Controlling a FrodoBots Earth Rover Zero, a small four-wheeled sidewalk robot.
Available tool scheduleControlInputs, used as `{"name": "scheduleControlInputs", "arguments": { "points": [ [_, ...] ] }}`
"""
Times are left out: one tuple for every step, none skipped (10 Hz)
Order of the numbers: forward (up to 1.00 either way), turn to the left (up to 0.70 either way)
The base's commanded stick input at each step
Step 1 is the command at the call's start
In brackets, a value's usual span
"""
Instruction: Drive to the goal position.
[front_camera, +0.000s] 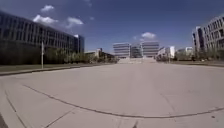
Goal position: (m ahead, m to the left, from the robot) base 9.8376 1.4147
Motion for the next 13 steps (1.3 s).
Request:
{"name": "scheduleControlInputs", "arguments": {
  "points": [
    [0.7, 0.0],
    [0.7, 0.0],
    [0.7, 0.0],
    [0.7, 0.0],
    [0.7, 0.0],
    [0.7, 0.0],
    [0.7, 0.0],
    [0.7, 0.0],
    [0.7, 0.0],
    [0.7, 0.0],
    [0.7, 0.0],
    [0.7, 0.0],
    [0.7, 0.0]
  ]
}}
